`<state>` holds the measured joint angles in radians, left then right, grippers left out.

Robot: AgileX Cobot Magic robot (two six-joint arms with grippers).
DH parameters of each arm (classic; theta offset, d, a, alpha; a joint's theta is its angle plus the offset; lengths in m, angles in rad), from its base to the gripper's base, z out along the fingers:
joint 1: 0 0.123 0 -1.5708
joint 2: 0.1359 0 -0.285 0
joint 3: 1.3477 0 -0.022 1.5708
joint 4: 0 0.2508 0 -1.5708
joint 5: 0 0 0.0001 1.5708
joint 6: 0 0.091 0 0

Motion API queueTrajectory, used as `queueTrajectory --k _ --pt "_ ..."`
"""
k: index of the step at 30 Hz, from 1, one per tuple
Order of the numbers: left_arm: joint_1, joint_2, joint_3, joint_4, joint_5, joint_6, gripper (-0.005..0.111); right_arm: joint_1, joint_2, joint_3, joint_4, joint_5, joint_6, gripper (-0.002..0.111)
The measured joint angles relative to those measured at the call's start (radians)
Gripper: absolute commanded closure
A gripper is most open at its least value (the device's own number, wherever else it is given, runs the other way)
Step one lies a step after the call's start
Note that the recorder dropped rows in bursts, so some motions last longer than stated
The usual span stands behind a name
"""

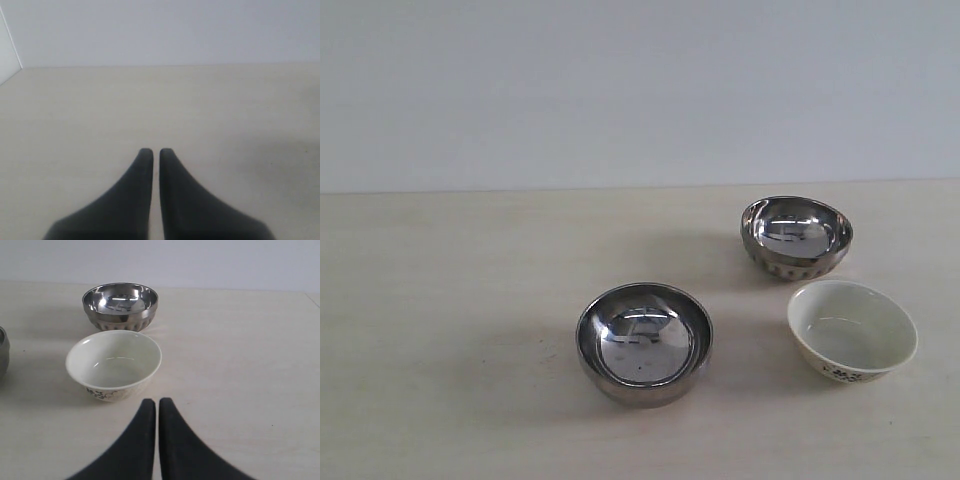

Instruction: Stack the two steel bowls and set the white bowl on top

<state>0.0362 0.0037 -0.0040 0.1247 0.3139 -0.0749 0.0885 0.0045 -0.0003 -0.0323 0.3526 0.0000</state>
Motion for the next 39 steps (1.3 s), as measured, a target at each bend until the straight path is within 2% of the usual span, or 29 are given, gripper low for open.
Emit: queueTrajectory --k 7,10,17,25,31,35,39 --pt "0.000 0.000 0.000 0.000 0.000 0.000 0.103 0.000 0.000 0.000 0.000 0.000 0.000 0.108" --pt "0.000 0.000 0.000 0.000 0.000 0.000 0.103 0.000 0.000 0.001 -0.042 -0.061 -0.019 0.108" --pt "0.000 0.000 0.000 0.000 0.000 0.000 0.103 0.000 0.000 0.001 -0.073 -0.387 -0.024 0.108" --pt "0.000 0.000 0.000 0.000 0.000 0.000 0.103 0.000 0.000 0.001 -0.072 -0.720 0.171 0.108" --pt "0.000 0.000 0.000 0.000 0.000 0.000 0.103 0.000 -0.002 0.001 -0.009 -1.032 0.211 0.108" --pt "0.000 0.000 0.000 0.000 0.000 0.000 0.103 0.000 -0.002 -0.040 0.000 -1.034 0.215 0.108" --pt "0.000 0.000 0.000 0.000 0.000 0.000 0.103 0.000 -0.004 -0.148 -0.006 -0.926 0.224 0.108"
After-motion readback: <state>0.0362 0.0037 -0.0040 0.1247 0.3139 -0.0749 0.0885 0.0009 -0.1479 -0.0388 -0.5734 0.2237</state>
